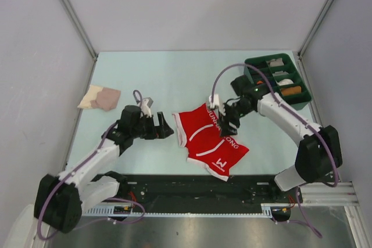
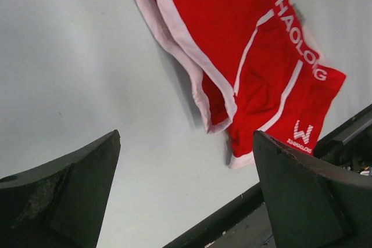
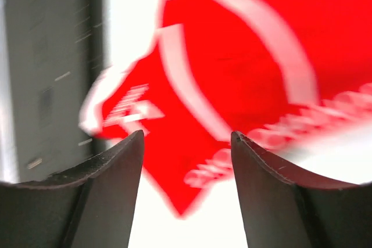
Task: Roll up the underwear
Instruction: Fold the underwear at the center of the board.
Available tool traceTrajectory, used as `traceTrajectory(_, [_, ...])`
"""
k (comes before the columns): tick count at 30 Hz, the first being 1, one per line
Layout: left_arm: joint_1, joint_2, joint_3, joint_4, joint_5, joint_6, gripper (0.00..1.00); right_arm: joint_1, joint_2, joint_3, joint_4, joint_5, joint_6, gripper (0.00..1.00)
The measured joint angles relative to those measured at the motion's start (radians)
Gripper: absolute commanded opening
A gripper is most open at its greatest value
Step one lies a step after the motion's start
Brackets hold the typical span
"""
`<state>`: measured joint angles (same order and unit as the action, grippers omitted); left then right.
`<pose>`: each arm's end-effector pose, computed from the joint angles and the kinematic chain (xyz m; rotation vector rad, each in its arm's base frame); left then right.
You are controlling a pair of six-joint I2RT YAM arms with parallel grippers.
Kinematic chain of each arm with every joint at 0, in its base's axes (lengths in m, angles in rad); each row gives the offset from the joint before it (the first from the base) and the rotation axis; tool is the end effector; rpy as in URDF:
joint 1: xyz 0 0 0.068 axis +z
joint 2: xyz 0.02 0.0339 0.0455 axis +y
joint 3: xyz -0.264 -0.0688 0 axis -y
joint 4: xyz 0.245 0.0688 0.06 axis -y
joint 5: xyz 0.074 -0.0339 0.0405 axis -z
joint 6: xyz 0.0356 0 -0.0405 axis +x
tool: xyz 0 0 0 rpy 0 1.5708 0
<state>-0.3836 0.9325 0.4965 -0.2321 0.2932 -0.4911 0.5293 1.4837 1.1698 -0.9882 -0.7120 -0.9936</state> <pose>0.1769 -0.0825 0.2095 0.0412 2.3280 -0.7874 0.2260 0.1591 0.2606 -1.8843 1.7878 0.8581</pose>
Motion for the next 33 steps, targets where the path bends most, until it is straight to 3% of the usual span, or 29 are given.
traceTrajectory(5, [-0.003,0.278,0.145,0.015,-0.001,0.051,0.88,-0.163,0.203,0.224,0.042,-0.05,-0.015,0.66])
traceTrajectory(10, [-0.003,0.511,0.29,0.04,-0.005,0.1,0.85,-0.18,0.554,0.536,0.031,-0.046,-0.028,0.67])
traceTrajectory(15, [-0.004,0.669,0.38,0.04,-0.011,0.135,0.84,-0.162,0.71,0.673,0.005,-0.01,-0.019,0.68])
traceTrajectory(22, [-0.004,0.792,0.48,0.023,-0.038,0.183,0.82,-0.145,0.8,0.775,-0.01,0.045,-0.009,0.66])
traceTrajectory(28, [-0.004,0.84,0.529,0.024,-0.05,0.204,0.77,-0.138,0.848,0.822,-0.055,0.033,-0.029,0.53])
traceTrajectory(33, [0.001,0.878,0.568,0.024,-0.034,0.225,0.58,-0.127,0.882,0.827,-0.092,0.017,-0.035,0.35])
